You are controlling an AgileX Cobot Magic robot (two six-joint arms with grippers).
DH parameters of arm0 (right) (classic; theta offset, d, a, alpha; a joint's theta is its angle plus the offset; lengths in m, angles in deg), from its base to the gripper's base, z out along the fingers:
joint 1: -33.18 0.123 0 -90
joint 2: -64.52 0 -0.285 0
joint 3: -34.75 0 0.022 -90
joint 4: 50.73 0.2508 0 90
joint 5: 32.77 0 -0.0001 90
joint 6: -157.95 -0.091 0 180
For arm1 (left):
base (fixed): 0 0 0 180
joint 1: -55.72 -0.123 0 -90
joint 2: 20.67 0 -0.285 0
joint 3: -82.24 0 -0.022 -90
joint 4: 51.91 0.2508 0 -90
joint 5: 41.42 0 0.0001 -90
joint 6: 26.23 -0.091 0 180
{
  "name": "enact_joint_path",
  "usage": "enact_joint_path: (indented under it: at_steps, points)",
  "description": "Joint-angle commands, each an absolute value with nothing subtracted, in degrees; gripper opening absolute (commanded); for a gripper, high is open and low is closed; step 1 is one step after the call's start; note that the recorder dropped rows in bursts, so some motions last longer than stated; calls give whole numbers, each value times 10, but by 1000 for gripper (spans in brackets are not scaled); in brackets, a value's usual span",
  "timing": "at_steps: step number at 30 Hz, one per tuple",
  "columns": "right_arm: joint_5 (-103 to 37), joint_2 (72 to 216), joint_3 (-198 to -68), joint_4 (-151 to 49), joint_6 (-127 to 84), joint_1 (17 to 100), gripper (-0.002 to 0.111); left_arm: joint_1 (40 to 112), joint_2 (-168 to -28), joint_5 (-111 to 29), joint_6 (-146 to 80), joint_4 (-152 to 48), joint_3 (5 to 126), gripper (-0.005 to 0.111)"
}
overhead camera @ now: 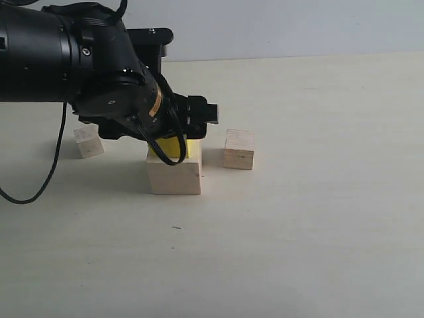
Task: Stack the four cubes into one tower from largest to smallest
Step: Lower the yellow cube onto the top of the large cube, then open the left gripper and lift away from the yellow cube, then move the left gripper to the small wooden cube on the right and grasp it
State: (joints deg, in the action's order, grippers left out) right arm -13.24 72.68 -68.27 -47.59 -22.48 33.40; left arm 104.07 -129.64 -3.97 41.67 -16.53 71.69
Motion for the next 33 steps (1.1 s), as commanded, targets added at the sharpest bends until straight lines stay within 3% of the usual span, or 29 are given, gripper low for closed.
enact_joint_path:
  at_steps: [1,10,20,33]
  points:
    - [-136,723,-680,-479,-220,330,0,1043,-1274,-38,415,-148,717,85]
    - [-136,723,-680,-479,-220,330,0,1043,-1218,-39,360,-128,729,85]
    - [-136,723,-680,-477,-220,330,0,1050,-1232,-40,136,-323,834,79]
    - [-136,723,-680,-479,-220,330,0,1084,-1471,53,8,-437,1049,79]
